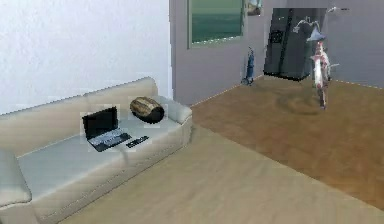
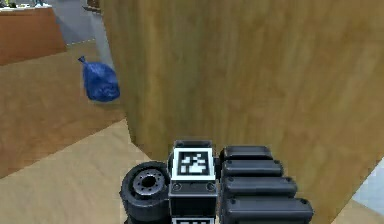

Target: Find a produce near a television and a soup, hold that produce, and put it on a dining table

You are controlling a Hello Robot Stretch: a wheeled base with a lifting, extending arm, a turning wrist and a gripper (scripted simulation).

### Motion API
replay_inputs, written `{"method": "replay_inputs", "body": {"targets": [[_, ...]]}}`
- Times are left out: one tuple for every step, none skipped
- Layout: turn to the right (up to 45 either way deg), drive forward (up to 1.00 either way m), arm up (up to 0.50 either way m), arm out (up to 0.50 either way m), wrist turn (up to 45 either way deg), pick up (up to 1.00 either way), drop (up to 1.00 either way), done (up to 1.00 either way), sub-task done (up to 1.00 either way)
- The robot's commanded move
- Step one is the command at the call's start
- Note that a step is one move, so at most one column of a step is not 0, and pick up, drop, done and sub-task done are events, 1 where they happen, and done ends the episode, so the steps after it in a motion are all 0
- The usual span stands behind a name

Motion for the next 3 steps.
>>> {"method": "replay_inputs", "body": {"targets": [[-45.0,0.0,0.0,0.0,0.0,0.0,0.0,0.0,0.0],[-45.0,0.0,0.0,0.0,0.0,0.0,0.0,0.0,0.0],[-42.0,0.0,0.0,0.0,0.0,0.0,0.0,0.0,0.0]]}}
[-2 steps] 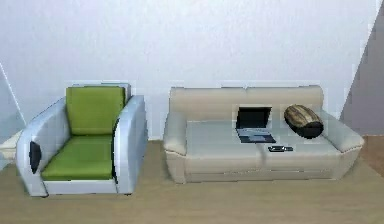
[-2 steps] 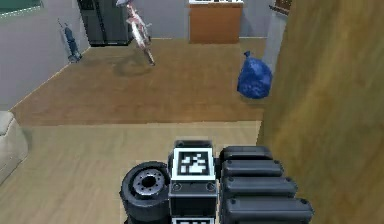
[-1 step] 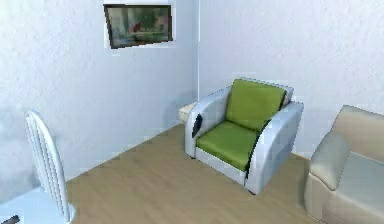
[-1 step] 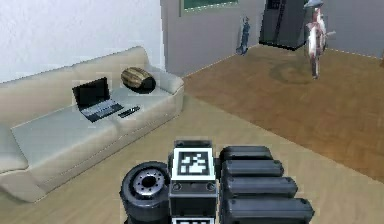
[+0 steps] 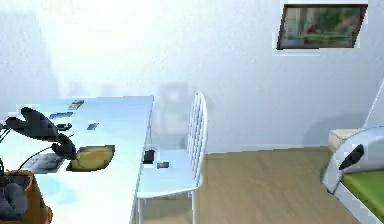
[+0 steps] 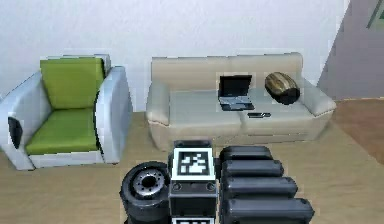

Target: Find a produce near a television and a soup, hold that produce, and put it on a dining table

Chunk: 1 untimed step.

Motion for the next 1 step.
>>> {"method": "replay_inputs", "body": {"targets": [[45.0,0.0,0.0,0.0,0.0,0.0,0.0,0.0,0.0]]}}
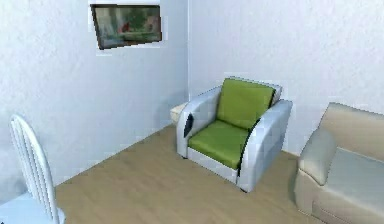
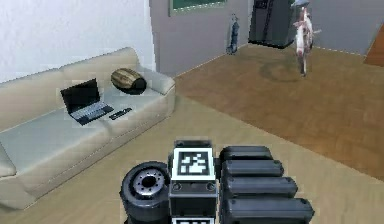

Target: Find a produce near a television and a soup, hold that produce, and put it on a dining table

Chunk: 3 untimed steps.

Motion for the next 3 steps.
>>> {"method": "replay_inputs", "body": {"targets": [[45.0,0.0,0.0,0.0,0.0,0.0,0.0,0.0,0.0],[45.0,0.0,0.0,0.0,0.0,0.0,0.0,0.0,0.0],[6.0,0.0,0.0,0.0,0.0,0.0,0.0,0.0,0.0]]}}
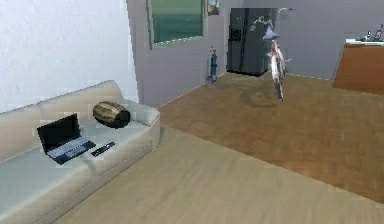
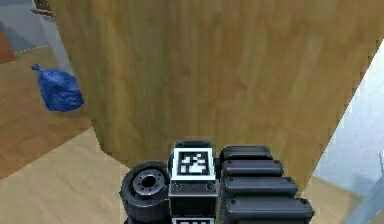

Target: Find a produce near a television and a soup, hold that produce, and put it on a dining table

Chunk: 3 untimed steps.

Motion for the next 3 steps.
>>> {"method": "replay_inputs", "body": {"targets": [[45.0,0.0,0.0,0.0,0.0,0.0,0.0,0.0,0.0],[45.0,0.0,0.0,0.0,0.0,0.0,0.0,0.0,0.0],[42.0,0.0,0.0,0.0,0.0,0.0,0.0,0.0,0.0]]}}
